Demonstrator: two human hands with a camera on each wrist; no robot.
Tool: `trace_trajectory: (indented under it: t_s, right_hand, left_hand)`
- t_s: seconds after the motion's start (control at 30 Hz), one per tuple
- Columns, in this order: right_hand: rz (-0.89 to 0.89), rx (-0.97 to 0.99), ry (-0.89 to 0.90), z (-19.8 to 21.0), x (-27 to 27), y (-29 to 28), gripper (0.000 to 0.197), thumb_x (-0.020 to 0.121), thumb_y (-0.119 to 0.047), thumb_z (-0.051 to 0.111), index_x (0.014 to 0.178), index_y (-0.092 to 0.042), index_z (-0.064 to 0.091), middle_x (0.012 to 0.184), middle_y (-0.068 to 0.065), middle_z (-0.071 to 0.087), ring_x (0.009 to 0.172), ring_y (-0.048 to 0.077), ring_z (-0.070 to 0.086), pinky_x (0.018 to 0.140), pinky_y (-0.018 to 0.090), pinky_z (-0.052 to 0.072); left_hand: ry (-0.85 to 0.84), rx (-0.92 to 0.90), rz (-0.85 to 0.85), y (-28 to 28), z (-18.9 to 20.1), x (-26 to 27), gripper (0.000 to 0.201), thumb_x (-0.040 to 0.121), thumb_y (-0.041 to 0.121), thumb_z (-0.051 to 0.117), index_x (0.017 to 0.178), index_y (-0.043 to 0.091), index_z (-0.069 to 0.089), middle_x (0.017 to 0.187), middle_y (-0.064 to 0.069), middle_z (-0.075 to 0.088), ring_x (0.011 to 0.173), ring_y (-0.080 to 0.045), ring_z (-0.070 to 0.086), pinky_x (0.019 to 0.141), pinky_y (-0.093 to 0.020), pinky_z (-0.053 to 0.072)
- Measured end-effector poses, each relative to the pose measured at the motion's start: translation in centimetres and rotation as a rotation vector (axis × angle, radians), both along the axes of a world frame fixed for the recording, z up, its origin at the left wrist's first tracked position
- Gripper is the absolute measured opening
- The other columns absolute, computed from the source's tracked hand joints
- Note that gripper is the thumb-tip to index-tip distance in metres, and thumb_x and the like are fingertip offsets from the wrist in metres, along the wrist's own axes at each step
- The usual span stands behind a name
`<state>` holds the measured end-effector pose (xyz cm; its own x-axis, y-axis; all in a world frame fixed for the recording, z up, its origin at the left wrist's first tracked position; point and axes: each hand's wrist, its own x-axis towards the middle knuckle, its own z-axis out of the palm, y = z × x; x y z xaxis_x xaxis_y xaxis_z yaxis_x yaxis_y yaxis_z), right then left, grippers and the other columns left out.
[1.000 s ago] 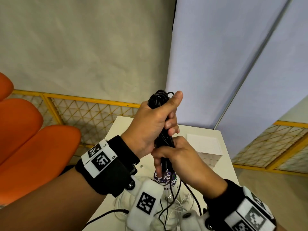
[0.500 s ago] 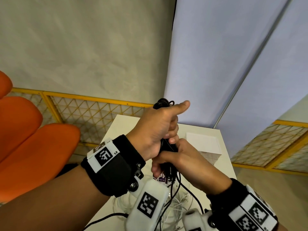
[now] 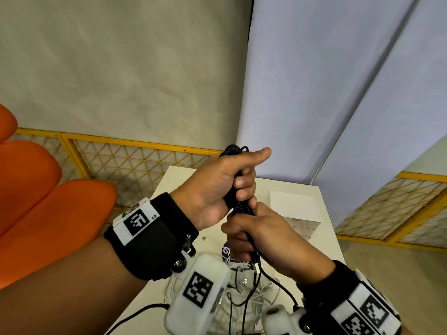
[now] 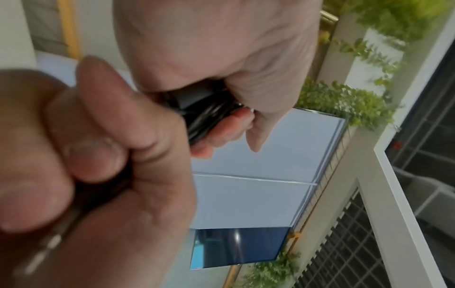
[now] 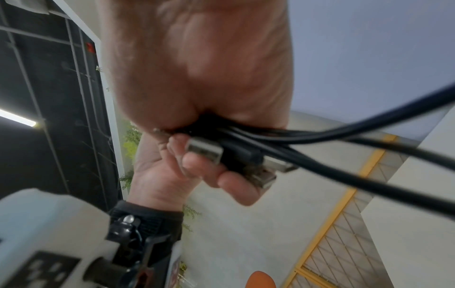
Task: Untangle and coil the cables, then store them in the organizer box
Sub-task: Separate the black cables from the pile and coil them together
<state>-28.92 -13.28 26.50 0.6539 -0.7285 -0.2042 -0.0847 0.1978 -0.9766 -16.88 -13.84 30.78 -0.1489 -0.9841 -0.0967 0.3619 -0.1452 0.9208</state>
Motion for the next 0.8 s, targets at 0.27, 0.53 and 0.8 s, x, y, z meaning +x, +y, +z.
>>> trace_trajectory:
  t_s: [0.27,0.53,0.8]
  right_hand:
    - [0.021,0.079,-0.023,-0.4,-0.1,-0.4,0.037,0.073,-0.007,0.055,0.049,-0.019,0.031,0.047,0.001,0.024,0.047,0.018,0.022,0.052,0.032,0.025]
    - [-0.061,-0.138,0.184,0.5,0.0,0.2,0.038,0.088,-0.009,0.062,0.053,-0.011,0.047,0.047,0.005,0.044,0.044,0.018,0.041,0.05,0.025,0.037]
    - [-0.262,-0.327,0.244,0.8,0.6,0.4,0.038,0.08,-0.004,0.069,0.051,-0.013,0.046,0.039,-0.006,0.042,0.038,0.01,0.035,0.041,0.022,0.028]
  left_hand:
    - [0.092,0.147,0.115,-0.5,0.1,0.0,0.041,0.084,0.043,0.072,0.063,0.021,0.044,0.048,0.005,0.029,0.038,-0.011,0.029,0.046,-0.025,0.039]
    - [-0.008,0.105,0.21,-0.8,0.6,-0.8,0.055,0.089,0.029,0.068,0.053,0.023,0.027,0.045,0.005,0.016,0.037,-0.013,0.013,0.039,-0.022,0.023]
    - [-0.107,-0.069,0.15,-0.2,0.6,-1.4,0.053,0.091,0.024,0.067,0.055,0.018,0.028,0.046,0.0,0.017,0.038,-0.017,0.018,0.045,-0.026,0.032]
